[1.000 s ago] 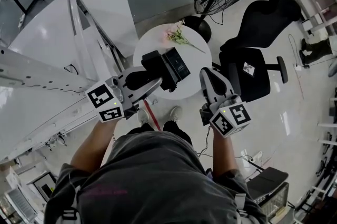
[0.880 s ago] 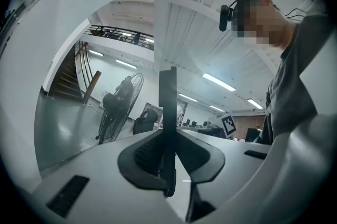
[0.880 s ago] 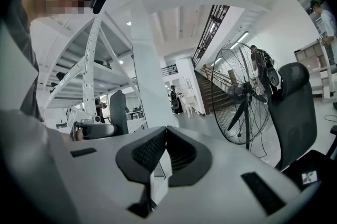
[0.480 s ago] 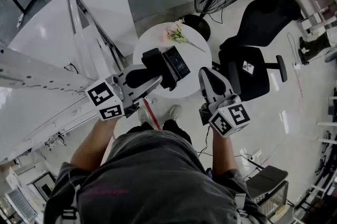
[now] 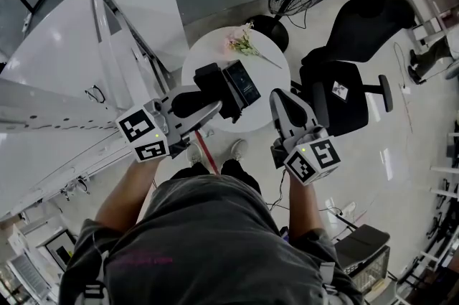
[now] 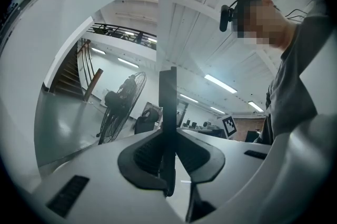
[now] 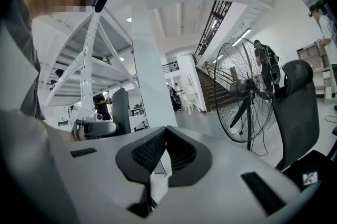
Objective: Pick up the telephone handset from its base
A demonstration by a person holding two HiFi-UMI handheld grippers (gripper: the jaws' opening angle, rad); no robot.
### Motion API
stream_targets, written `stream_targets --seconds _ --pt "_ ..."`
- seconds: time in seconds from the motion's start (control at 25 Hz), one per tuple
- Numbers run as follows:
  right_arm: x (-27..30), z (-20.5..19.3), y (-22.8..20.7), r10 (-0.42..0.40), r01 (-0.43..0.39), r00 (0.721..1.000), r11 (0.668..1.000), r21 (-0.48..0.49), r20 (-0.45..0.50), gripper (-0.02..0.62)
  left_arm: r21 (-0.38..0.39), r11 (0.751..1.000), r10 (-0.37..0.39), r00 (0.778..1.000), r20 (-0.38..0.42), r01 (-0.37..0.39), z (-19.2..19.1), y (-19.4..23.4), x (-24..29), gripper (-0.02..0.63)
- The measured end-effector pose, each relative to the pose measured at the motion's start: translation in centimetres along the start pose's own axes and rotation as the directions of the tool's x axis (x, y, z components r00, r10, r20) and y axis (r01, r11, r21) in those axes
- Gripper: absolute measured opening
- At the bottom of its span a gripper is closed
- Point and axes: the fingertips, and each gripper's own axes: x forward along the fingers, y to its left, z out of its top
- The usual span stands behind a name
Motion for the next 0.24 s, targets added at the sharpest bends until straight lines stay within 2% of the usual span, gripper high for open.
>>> stream_targets --seconds 0.24 --pt "1.04 0.08 -0.47 0.002 -0.002 1.0 1.0 -0.004 -0.004 0.02 0.0 1.0 -0.005 1.0 0.001 0.005 0.2 0.94 0.31 0.078"
